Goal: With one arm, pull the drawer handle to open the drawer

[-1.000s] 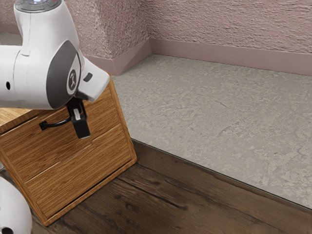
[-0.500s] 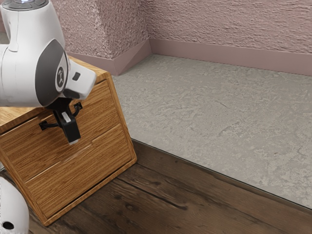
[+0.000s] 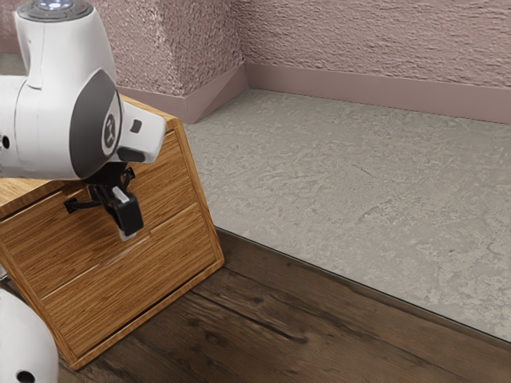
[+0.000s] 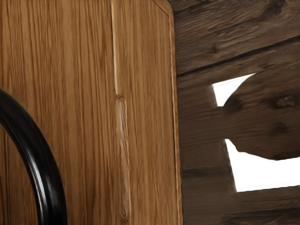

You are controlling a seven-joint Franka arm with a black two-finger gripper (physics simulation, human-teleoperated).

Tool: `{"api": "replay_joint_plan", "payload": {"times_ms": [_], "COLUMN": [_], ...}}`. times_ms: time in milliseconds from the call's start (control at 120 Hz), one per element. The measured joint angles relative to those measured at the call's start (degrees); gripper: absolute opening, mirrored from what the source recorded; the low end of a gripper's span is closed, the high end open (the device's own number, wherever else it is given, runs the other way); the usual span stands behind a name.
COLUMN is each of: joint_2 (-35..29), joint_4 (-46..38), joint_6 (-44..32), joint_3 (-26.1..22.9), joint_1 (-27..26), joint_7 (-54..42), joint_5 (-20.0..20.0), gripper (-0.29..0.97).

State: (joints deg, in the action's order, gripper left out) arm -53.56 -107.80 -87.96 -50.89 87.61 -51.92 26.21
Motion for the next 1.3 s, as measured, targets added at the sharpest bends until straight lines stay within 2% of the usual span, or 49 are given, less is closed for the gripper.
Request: {"api": "replay_joint_plan", "payload": {"times_ms": [250,433,475,575,658,700,758,833,892,1000,1108,1300], "joint_2": [-0.29,-5.04,-7.48,-11.49,-12.00,-9.76,0.87,18.79,25.19,30.14,32.91,34.41], "joint_4": [0.03,2.16,5.06,14.96,21.87,23.35,24.21,26.74,28.08,28.40,28.29,28.07], "joint_6": [0.39,2.43,4.06,8.98,12.63,14.02,14.65,15.03,15.48,16.36,17.64,18.69], "joint_3": [-0.69,-1.59,-2.74,-4.52,-4.56,-4.44,-4.05,-2.46,-1.83,-1.31,0.35,-0.12], "joint_1": [-0.19,0.03,0.14,-0.09,-0.33,-1.81,-10.04,-25.78,-31.72,-35.17,-36.37,-37.34], "joint_7": [2.17,3.32,3.67,4.76,5.74,6.20,6.87,8.60,10.11,12.58,14.57,17.43], "joint_5": [0.20,1.57,2.81,6.53,8.03,8.04,3.76,-7.43,-14.15,-21.34,-25.75,-29.00], "gripper": [0.68,0.61,0.56,0.61,0.64,0.65,0.66,0.67,0.67,0.68,0.68,0.68]}}
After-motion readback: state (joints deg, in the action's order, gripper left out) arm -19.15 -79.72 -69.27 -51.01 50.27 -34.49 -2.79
